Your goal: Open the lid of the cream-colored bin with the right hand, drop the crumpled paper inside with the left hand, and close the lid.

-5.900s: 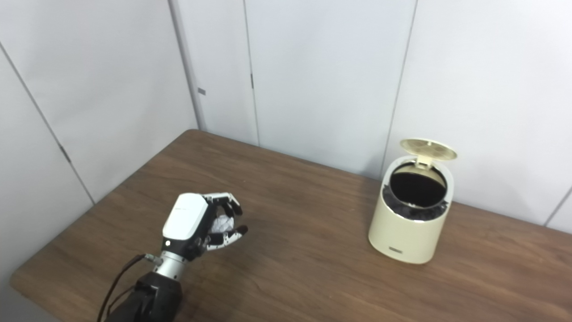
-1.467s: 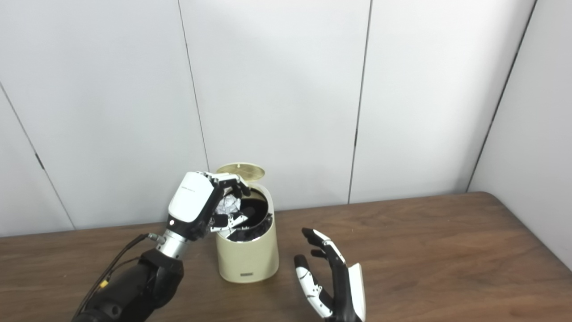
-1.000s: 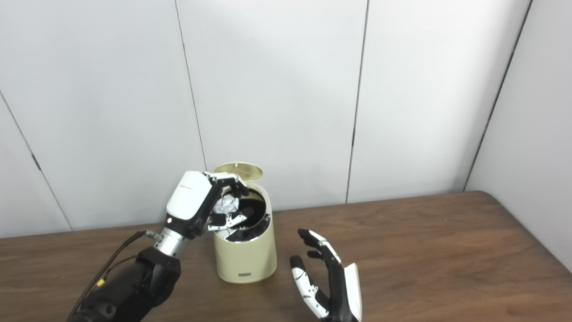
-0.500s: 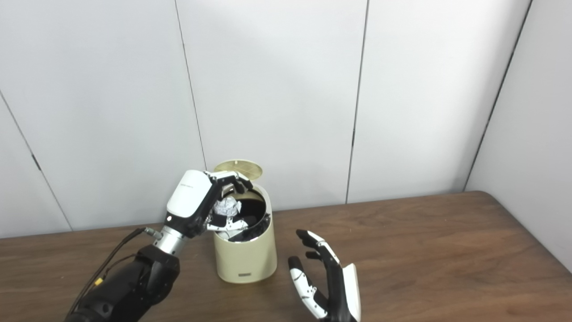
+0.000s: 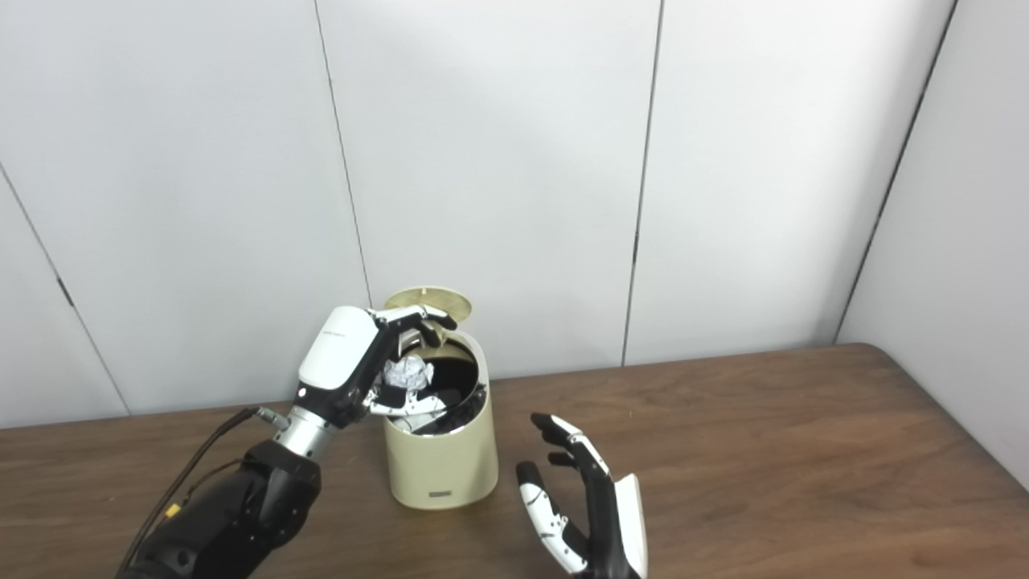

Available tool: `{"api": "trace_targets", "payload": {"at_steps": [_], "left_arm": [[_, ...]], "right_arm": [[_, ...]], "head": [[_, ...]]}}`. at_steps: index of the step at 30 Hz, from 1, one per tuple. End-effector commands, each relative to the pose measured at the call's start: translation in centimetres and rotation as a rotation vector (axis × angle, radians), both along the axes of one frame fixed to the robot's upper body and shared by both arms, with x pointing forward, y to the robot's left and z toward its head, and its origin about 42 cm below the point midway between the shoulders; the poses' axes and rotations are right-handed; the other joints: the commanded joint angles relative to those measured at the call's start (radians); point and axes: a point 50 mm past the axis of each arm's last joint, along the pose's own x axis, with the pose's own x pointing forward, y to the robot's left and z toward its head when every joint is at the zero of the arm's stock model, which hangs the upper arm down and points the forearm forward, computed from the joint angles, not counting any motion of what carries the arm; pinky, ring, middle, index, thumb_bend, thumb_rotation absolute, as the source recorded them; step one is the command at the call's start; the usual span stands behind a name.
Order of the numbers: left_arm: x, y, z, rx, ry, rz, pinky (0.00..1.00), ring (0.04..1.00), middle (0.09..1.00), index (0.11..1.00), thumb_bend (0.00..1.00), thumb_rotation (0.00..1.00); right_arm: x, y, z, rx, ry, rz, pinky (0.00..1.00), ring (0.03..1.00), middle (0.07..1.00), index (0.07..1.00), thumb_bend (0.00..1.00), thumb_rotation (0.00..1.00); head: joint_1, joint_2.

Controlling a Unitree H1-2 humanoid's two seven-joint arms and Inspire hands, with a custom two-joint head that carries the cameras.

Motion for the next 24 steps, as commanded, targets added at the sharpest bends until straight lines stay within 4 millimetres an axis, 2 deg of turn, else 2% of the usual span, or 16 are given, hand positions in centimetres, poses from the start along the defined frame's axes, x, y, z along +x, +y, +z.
{"api": "trace_targets", "payload": {"at_steps": [1, 13, 24], "left_arm": [[0.2, -0.5, 1.1, 0.011, -0.022, -0.027, 0.51, 0.606, 0.657, 0.666, 1.00, 0.24], [0.1, -1.3, 1.1, 0.012, -0.016, -0.040, 0.51, 0.608, 0.661, 0.673, 1.00, 0.27], [0.0, -2.1, 1.2, 0.006, -0.021, -0.050, 0.50, 0.606, 0.660, 0.676, 1.00, 0.27]], "right_arm": [[-1.8, 0.5, -2.9, -0.010, 0.087, 0.000, 0.69, 0.775, 0.786, 0.756, 0.20, 0.70], [-1.7, 0.7, -2.9, -0.009, 0.090, 0.002, 0.69, 0.774, 0.785, 0.756, 0.19, 0.67], [-1.3, 1.0, -2.8, -0.013, 0.091, 0.000, 0.69, 0.774, 0.783, 0.756, 0.20, 0.69]], "head": [[0.000, 0.000], [-0.004, -0.001], [-0.008, -0.003]]}}
